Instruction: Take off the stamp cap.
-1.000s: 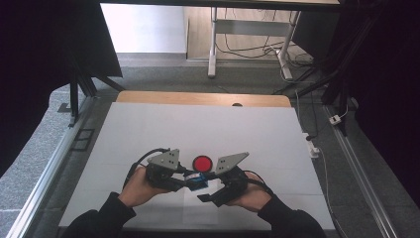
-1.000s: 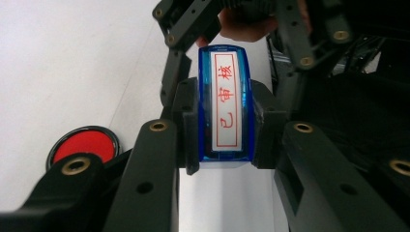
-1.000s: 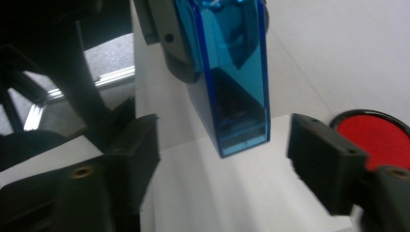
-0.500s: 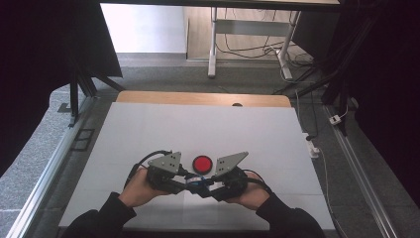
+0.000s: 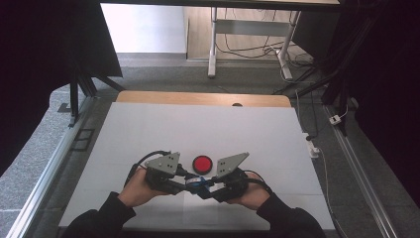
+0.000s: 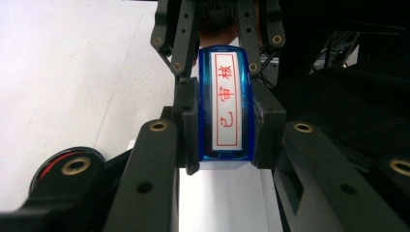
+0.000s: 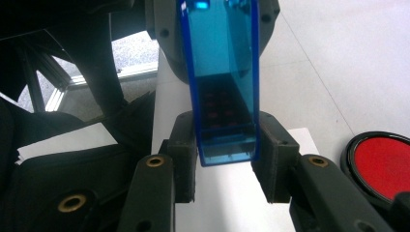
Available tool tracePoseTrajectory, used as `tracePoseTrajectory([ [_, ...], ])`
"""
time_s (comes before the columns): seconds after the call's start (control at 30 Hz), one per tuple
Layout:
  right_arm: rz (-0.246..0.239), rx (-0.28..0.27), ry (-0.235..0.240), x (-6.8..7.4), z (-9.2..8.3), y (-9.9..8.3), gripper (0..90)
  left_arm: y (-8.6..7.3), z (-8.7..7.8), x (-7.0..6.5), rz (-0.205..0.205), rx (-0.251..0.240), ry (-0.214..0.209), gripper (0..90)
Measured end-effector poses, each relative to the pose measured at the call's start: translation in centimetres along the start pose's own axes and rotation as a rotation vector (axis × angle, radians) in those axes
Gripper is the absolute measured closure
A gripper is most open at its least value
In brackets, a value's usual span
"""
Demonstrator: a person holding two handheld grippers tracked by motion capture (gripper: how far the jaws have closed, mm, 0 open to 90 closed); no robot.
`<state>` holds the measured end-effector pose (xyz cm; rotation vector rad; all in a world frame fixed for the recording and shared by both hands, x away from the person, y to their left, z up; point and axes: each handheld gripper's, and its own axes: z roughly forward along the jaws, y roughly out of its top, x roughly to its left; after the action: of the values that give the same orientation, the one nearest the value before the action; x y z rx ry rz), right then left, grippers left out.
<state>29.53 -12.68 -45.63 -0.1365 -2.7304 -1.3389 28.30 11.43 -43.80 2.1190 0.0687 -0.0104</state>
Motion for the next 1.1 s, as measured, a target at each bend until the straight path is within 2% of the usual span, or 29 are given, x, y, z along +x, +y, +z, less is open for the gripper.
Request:
tracePoseTrajectory([
  [0.13,-0.003,0.0,0.002,0.1,0.0,0.0,67.7,-0.1,0.0,0.0,0.002,-0.003,0.001,69.6],
  [0.47,-0.018,-0.008,0.007,0.2,-0.2,0.2,69.1,-0.1,-0.2,0.0,0.017,-0.023,-0.012,69.7],
  [0.97,0.001,-0.003,0.015,0.3,-0.3,0.3,69.6,0.1,-0.3,0.0,0.024,-0.031,-0.014,69.9],
  [1.03,0.014,-0.013,0.021,0.2,-0.4,0.3,69.6,0.1,-0.4,0.0,0.025,-0.042,-0.011,70.0],
  [1.07,0.001,0.014,0.01,0.2,-0.3,0.2,69.7,0.1,-1.1,0.1,0.011,-0.104,0.013,70.0],
  [1.1,-0.014,0.053,0.0,0.2,-0.1,0.0,69.7,0.0,-1.8,0.3,-0.025,-0.163,0.004,70.1],
])
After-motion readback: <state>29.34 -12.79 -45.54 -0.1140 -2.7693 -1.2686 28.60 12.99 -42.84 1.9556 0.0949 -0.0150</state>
